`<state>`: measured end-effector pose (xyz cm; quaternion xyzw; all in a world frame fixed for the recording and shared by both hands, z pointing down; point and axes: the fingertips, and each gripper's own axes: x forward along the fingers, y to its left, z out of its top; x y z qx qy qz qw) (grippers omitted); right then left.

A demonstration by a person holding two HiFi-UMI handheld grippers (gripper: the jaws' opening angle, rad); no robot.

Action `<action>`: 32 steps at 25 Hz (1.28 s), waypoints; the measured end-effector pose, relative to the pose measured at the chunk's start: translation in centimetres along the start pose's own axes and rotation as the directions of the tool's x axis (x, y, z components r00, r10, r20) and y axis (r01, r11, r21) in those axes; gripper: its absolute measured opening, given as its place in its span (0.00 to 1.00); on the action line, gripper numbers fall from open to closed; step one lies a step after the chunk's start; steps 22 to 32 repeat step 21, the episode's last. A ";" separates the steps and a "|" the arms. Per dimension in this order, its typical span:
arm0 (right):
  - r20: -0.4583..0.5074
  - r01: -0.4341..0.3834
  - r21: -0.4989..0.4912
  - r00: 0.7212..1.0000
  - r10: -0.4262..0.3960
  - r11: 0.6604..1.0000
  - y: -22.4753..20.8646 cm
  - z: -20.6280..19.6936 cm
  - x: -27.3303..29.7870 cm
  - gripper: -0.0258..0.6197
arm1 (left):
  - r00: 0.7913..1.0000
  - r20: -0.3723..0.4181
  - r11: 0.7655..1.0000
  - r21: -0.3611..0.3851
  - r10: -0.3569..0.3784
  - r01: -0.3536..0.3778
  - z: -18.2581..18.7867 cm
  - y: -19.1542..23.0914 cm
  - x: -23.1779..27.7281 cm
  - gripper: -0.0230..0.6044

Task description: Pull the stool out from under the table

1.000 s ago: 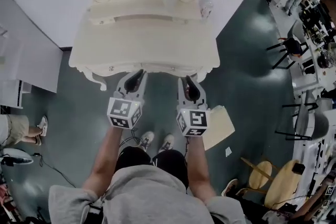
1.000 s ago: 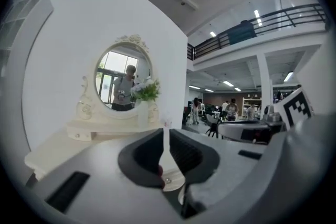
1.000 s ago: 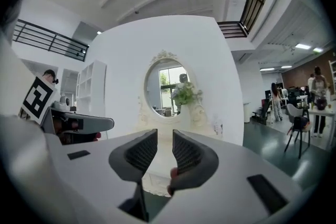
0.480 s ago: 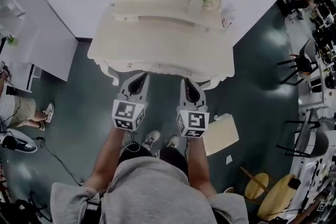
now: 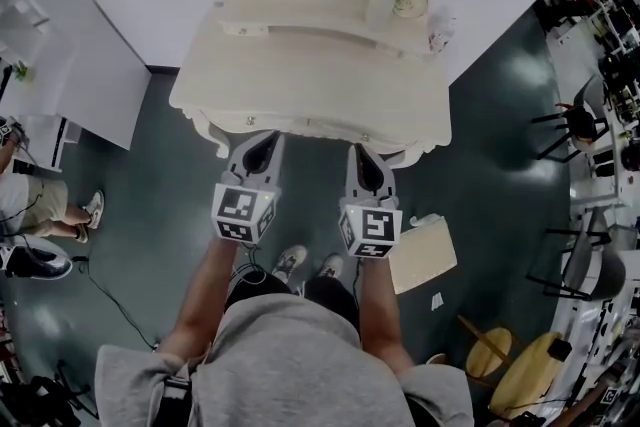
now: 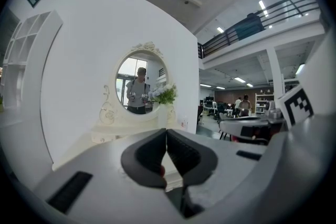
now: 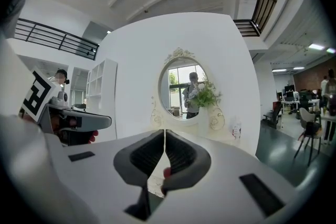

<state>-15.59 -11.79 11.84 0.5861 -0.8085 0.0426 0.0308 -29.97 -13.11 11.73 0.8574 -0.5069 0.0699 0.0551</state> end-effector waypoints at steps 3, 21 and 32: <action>0.001 -0.001 0.002 1.000 0.001 1.000 0.1 0.0 0.0 0.07 | 1.000 -0.007 1.000 0.000 0.001 -0.001 -0.2 0.0 -0.1 0.05; 0.003 0.015 -0.006 1.000 -0.015 1.000 -0.6 0.5 -1.1 0.07 | 1.000 -0.006 1.000 0.007 -0.017 0.017 -0.1 -1.1 -0.1 0.05; 0.003 0.015 -0.006 1.000 -0.015 1.000 -0.6 0.5 -1.1 0.07 | 1.000 -0.006 1.000 0.007 -0.017 0.017 -0.1 -1.1 -0.1 0.05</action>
